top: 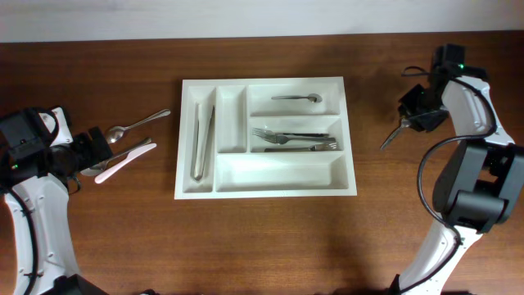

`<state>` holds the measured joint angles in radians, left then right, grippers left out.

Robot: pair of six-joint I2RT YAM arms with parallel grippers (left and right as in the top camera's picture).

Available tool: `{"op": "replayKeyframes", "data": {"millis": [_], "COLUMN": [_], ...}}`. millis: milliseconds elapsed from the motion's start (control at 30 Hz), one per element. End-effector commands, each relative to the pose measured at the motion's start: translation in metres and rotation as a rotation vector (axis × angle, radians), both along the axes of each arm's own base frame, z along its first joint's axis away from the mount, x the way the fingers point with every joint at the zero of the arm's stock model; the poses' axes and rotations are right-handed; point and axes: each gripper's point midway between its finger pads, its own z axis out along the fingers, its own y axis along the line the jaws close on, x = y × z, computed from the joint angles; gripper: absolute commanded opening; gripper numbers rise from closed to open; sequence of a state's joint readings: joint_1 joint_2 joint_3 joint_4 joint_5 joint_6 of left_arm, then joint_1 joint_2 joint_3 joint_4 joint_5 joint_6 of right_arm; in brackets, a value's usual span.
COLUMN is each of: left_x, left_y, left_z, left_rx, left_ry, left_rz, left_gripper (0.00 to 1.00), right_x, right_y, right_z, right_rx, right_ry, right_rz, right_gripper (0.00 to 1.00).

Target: Pack container

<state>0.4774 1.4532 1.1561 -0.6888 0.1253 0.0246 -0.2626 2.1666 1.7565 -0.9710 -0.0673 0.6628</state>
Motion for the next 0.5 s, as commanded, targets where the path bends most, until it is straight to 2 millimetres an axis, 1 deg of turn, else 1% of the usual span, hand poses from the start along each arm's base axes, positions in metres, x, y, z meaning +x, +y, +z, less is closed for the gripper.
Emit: {"op": "replayKeyframes", "data": {"millis": [0,133,467], "left_x": [0.004,0.004,0.004], "left_y": [0.001,0.0,0.001], "left_z": [0.005,0.005,0.005], "left_rx": [-0.012,-0.012,-0.012], "left_ry": [-0.02,-0.02,-0.02], "left_rz": [0.002,0.002,0.002], "left_gripper": [0.99,0.99,0.99], "right_x": [-0.007,-0.007,-0.01], "right_y": [-0.007,-0.007,-0.006], "right_z": [-0.022,-0.036,-0.057], "right_rx": [-0.009,-0.002,0.008], "right_ry": [0.055,0.077,0.115], "right_rz": [-0.043,-0.043,-0.045], "right_gripper": [0.34,0.34,0.35]}}
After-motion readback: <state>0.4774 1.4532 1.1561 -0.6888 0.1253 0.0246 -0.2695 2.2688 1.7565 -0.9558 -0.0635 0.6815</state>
